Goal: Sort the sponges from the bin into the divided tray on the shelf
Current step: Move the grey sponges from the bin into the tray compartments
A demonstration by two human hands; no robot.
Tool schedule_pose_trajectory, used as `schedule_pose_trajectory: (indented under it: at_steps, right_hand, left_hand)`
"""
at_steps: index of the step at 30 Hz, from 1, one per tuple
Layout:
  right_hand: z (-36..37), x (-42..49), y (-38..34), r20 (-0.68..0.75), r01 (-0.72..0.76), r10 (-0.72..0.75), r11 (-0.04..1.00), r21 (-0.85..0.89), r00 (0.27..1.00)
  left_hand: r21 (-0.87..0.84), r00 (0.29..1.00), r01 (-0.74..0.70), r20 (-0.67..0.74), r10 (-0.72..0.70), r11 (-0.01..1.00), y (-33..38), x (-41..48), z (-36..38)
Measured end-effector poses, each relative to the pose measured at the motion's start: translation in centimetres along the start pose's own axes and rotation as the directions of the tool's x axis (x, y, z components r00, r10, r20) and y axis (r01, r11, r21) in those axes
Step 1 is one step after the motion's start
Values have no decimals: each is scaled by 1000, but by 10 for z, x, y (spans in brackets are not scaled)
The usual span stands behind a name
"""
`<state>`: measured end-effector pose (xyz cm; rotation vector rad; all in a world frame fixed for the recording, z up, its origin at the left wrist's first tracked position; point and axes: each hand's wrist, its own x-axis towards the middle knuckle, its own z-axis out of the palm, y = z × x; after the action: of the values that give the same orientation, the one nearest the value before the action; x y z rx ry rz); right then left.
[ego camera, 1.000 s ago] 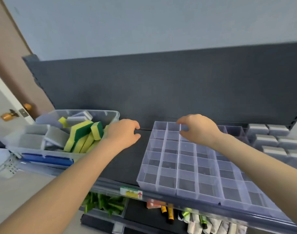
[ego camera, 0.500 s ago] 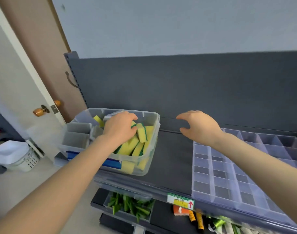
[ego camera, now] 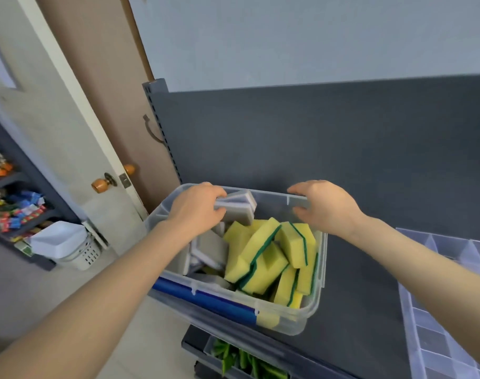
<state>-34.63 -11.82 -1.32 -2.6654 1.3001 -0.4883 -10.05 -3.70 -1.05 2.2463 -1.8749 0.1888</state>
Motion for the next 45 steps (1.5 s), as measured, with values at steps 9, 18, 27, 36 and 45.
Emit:
schedule_pose_trajectory:
  at_steps: [9,18,27,36,45]
  right_hand:
    - [27,51,-21,43,1,0,1000,-20,999]
    - [51,77,-61,143,-57,71,994,-95,987]
    - [71,96,-127,184,-140,163,981,-134,969]
    - [92,91,-206,357,-137,114,990,39,927]
    - [83,88,-214,243,-189,188,982,-20,952]
  left_hand:
    - [-69,999,-46,0,47,997,-43,47,15]
    - [-155,984,-139,89,154,978,-86,90,19]
    - [-267,929,-310,117,350,912,-138,115,13]
    - [-331,871,-408,140,471,851,-163,112,29]
    - [-336,826,-456,185,532,824,-184,108,28]
